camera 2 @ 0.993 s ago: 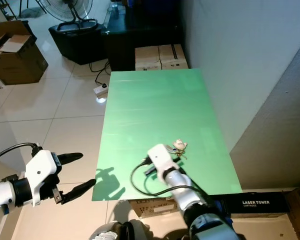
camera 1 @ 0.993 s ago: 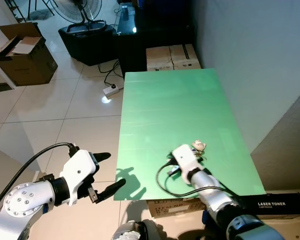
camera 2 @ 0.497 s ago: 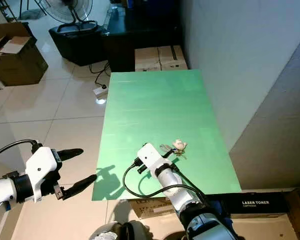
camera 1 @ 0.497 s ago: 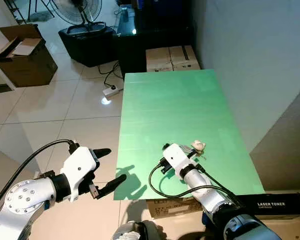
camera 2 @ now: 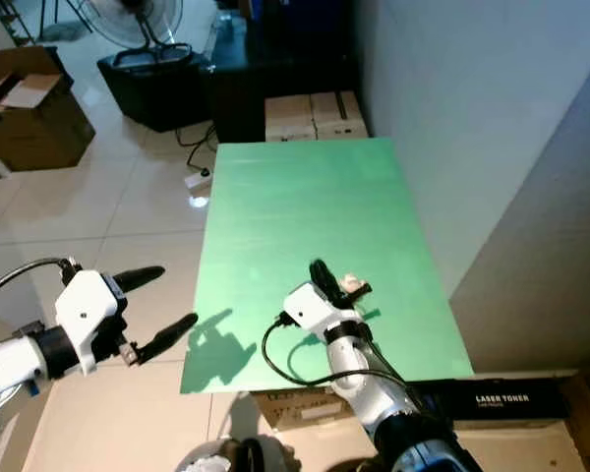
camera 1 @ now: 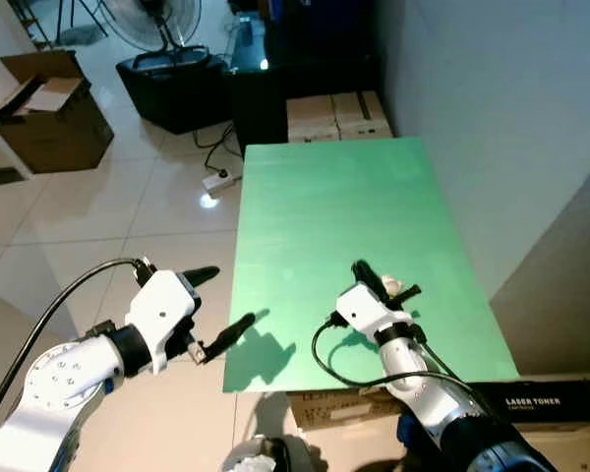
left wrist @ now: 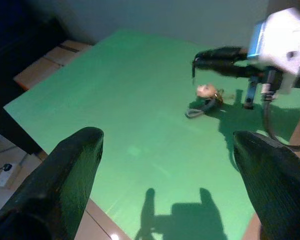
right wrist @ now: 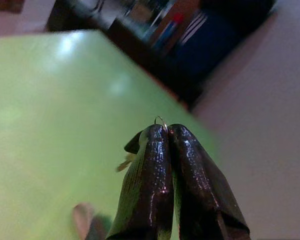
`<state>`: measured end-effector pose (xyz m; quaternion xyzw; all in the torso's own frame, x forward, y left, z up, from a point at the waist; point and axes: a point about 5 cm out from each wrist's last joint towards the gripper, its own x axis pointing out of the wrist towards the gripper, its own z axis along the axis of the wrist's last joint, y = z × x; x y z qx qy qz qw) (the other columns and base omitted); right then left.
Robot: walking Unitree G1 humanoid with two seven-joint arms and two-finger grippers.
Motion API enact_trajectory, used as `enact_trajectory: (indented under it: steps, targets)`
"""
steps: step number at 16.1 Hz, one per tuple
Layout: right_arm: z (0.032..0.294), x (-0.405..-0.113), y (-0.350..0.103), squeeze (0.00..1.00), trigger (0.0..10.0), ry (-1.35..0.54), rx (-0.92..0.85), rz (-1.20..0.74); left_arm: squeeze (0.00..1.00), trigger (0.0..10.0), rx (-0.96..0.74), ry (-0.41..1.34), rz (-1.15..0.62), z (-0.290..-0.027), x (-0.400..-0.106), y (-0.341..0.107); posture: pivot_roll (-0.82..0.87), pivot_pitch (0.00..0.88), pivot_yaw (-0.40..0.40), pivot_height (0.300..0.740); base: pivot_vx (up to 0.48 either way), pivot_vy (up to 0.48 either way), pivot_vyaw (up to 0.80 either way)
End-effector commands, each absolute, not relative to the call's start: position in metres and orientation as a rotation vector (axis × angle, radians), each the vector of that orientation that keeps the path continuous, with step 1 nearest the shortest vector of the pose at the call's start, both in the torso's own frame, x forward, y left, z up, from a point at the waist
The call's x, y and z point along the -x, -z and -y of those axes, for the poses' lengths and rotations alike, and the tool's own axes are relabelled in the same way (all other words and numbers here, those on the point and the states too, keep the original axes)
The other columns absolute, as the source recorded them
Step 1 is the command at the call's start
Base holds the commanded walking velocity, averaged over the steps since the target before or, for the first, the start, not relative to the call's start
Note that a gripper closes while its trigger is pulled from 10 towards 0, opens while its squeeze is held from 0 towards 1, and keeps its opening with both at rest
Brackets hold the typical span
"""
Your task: Hang keys on a hook
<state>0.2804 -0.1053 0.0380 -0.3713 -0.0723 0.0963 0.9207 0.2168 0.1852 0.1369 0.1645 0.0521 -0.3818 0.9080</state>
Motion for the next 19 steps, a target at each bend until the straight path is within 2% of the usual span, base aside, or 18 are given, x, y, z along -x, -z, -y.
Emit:
enact_trajectory:
  steps: [1, 4, 5, 6, 7, 8, 9, 10, 11, 14, 19]
  targets:
    - [0.102, -0.28, -0.051, 0.0, 0.0, -0.175, 0.774, 0.241, 0.0, 10.0, -0.356, 0.754, -0.101, -0.189, -0.219, -0.137, 0.18, 0.037, 0.127, 0.74, 0.0, 0.0, 0.0]
    - [0.108, -0.275, -0.067, 0.0, 0.0, -0.143, 0.717, 0.305, 0.0, 10.0, -0.337, 0.702, -0.075, -0.186, -0.223, -0.135, 0.16, 0.015, 0.113, 0.74, 0.0, 0.0, 0.0]
    - [0.109, -0.272, -0.08, 0.0, 0.0, -0.149, 0.559, 0.3, 0.0, 10.0, -0.301, 0.554, -0.049, -0.185, -0.235, -0.136, 0.13, 0.0, 0.102, 0.74, 0.0, 0.0, 0.0]
    - [0.11, -0.268, -0.098, 0.0, 1.9, -0.186, 0.336, 0.275, 0.0, 10.0, -0.22, 0.375, -0.02, -0.185, -0.249, -0.137, 0.1, 0.0, 0.094, 0.74, 0.0, 0.0, 0.0]
    - [0.11, -0.267, -0.106, 0.0, 4.2, -0.185, 0.312, 0.284, 0.0, 10.0, -0.203, 0.363, -0.013, -0.184, -0.25, -0.138, 0.1, 0.0, 0.094, 0.74, 0.0, 0.0, 0.0]
    - [0.112, -0.266, -0.115, 0.0, 10.0, -0.187, 0.275, 0.269, 0.0, 10.0, -0.189, 0.356, 0.006, -0.182, -0.25, -0.137, 0.06, 0.0, 0.088, 0.74, 0.0, 0.0, 0.0]
    - [0.113, -0.265, -0.119, 0.0, 10.0, -0.183, 0.282, 0.26, 0.0, 10.0, -0.162, 0.344, 0.015, -0.181, -0.249, -0.137, 0.06, 0.0, 0.088, 0.74, 0.0, 0.0, 0.0]
    - [0.11, -0.262, -0.123, 0.0, 10.0, -0.248, 0.315, 0.247, 0.0, 10.0, -0.081, 0.309, 0.017, -0.178, -0.247, -0.132, -0.01, 0.0, 0.083, 0.74, 0.0, 0.0, 0.0]
    - [0.11, -0.257, -0.127, 0.0, 10.0, -0.31, 0.282, 0.228, 0.0, 10.0, -0.074, 0.295, 0.007, -0.172, -0.244, -0.126, -0.02, 0.0, 0.081, 0.74, 0.0, 0.0, 0.8]
    - [0.113, -0.251, -0.134, 0.0, 10.0, -0.343, 0.246, 0.182, 0.0, 10.0, -0.093, 0.284, 0.029, -0.154, -0.249, -0.123, -0.05, 0.0, 0.055, 0.74, 0.0, 0.0, 0.8]
    - [0.113, -0.248, -0.121, 0.0, 10.0, -0.386, 0.194, 0.072, 0.0, 10.0, -0.161, 0.286, 0.025, -0.153, -0.246, -0.119, -0.05, 0.0, 0.035, 0.74, 0.0, 0.0, 0.8]
